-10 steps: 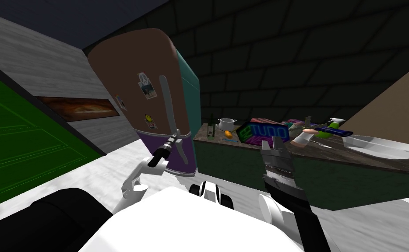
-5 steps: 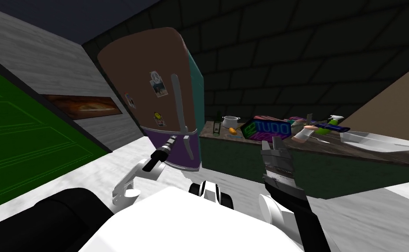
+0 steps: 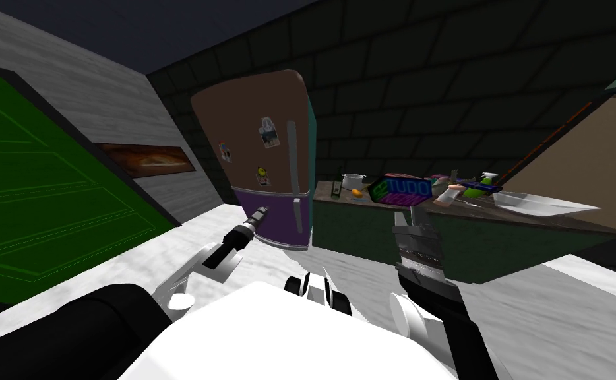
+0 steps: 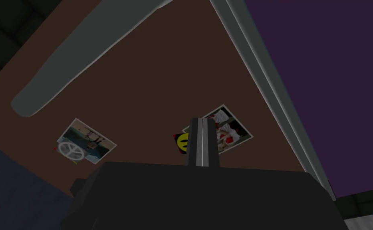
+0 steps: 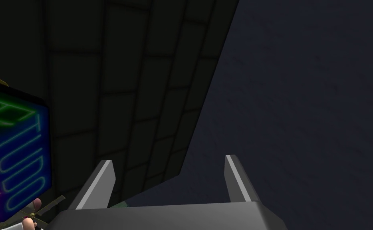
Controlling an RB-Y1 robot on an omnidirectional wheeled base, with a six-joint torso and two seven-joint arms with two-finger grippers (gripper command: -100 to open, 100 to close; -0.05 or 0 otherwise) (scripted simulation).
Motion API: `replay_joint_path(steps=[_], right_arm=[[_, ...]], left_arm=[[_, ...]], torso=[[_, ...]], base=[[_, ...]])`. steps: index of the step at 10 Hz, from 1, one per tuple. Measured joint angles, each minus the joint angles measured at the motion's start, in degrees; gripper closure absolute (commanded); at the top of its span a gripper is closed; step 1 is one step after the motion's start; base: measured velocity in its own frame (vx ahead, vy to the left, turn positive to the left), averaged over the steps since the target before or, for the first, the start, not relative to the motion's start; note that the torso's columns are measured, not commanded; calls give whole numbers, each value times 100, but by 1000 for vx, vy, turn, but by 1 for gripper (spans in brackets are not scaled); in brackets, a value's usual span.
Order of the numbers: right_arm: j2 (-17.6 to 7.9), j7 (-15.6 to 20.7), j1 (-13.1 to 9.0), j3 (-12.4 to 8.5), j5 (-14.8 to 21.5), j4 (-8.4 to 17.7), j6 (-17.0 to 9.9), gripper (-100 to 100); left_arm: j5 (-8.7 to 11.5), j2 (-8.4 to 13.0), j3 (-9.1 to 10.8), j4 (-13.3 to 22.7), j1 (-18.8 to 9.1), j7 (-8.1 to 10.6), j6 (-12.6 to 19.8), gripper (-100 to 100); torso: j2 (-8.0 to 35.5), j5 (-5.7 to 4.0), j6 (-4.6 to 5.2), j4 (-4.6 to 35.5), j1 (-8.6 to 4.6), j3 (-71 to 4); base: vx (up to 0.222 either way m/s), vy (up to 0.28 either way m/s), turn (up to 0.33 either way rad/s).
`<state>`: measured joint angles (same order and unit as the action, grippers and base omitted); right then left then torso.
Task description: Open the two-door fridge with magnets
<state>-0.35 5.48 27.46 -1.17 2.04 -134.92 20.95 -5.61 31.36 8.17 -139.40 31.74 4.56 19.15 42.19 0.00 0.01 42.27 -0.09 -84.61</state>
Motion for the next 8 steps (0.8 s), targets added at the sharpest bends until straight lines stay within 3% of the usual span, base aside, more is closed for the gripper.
replay_joint_path(steps=[3, 4, 5, 8], right_arm=[[0, 0, -1, 0, 0, 0, 0, 0], [1, 0, 1, 1, 0, 0, 0, 0], [2, 0, 4, 2, 0, -1, 1, 0], [3, 0, 5, 2, 0, -3, 2, 0]], left_arm=[[231, 501, -67, -112, 394, 224, -426, 100], [242, 520, -66, -119, 415, 246, -471, -100], [231, 535, -27, -95, 391, 230, -423, -100], [214, 583, 91, -90, 359, 191, -249, -100]], torso=[[21, 3, -2, 5, 24, 12], [-24, 0, 0, -5, -6, -12], [-81, -17, 1, -23, -54, -49], [-6, -2, -1, -2, 2, -4]], base=[[-222, 143, -6], [90, -67, 0], [149, -128, 10], [170, -142, 4]])
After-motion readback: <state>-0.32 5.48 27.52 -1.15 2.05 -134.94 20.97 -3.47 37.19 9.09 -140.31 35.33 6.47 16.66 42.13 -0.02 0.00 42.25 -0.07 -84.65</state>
